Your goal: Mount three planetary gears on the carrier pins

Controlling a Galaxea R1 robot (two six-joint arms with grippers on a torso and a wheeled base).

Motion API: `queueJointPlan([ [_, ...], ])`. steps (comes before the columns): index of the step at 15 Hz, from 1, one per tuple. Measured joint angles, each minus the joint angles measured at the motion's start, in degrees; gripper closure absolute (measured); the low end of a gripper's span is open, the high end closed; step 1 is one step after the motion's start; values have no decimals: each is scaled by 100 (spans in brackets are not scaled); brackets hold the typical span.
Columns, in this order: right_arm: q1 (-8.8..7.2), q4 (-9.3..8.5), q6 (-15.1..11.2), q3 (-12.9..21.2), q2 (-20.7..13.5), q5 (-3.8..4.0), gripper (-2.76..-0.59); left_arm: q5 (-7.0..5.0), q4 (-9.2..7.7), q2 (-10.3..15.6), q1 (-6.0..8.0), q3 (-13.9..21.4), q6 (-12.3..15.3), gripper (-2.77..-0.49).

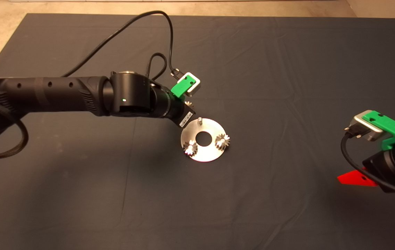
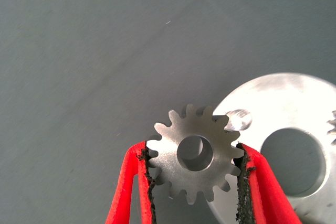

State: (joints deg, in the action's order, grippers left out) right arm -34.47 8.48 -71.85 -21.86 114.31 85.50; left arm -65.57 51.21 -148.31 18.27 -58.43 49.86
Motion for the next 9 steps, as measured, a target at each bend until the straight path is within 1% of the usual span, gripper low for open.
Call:
queueJointPlan([
  [2, -2, -2, 0, 0, 2, -34, -192, 22, -2, -140, -1, -9, 0, -62],
  [3, 0, -2, 0, 0, -1, -43, -191, 44, -4, -150, 0, -9, 0, -61],
  [4, -2, -5, 0, 0, -4, -39, -192, 41, -4, -150, 0, -9, 2, -61],
  [5, -4, -5, 0, 0, 0, -46, -191, 33, -41, -157, 0, -9, 1, -61],
  [7, -59, -5, 0, 0, 0, -69, -191, 6, -67, -172, -2, -9, 6, -61],
  [9, -63, -5, 0, 0, -1, -61, -192, 2, -72, -192, -2, -11, 5, -61],
])
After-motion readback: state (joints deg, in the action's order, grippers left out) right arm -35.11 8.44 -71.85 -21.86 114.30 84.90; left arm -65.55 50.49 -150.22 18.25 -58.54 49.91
